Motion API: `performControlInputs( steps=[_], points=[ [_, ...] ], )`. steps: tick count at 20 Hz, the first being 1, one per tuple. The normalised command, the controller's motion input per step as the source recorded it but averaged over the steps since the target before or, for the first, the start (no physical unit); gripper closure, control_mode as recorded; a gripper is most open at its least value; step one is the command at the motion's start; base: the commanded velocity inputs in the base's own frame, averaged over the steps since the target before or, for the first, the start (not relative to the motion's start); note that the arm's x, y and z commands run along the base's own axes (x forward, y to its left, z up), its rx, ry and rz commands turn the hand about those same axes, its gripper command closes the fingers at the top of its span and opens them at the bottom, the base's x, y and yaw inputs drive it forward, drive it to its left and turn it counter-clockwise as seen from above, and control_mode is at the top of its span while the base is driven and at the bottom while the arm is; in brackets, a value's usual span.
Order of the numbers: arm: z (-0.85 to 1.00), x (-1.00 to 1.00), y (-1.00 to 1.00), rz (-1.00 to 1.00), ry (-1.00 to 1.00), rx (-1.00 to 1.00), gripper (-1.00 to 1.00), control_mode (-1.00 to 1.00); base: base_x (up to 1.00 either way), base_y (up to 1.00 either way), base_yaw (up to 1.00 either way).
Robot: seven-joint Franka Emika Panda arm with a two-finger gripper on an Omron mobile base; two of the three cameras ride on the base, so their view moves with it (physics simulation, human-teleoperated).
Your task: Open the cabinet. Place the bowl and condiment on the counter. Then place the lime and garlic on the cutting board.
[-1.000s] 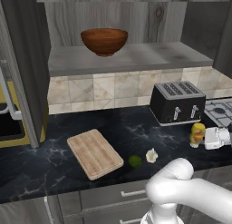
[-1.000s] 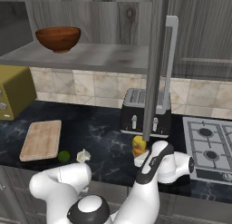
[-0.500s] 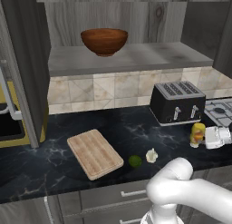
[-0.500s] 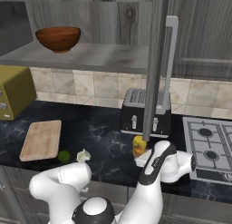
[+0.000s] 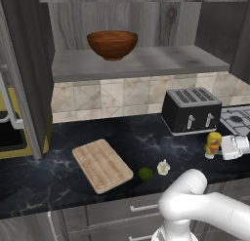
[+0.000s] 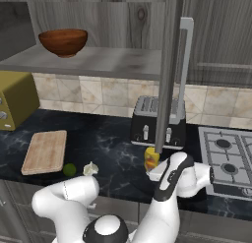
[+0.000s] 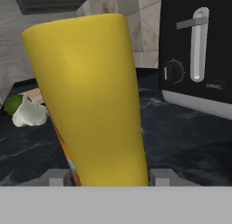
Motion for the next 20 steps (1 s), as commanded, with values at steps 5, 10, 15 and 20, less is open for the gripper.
performControlInputs(
  steps=[5,10,15,20],
  points=[
    [-0.01,0.0,-0.14,0.02,-0.01,0.0,-1.0,-1.0,0.0,0.0,0.0],
    [0.0,0.0,-0.2,-0.02,-0.09,0.0,-1.0,-1.0,0.0,0.0,0.0],
    [0.0,0.0,-0.03,-0.08,-0.14,0.0,-1.0,-1.0,0.0,0.0,0.0],
    [0.19,-0.2,-0.09,-0.19,-0.13,0.02,-1.0,-1.0,0.0,0.0,0.0]
  ],
)
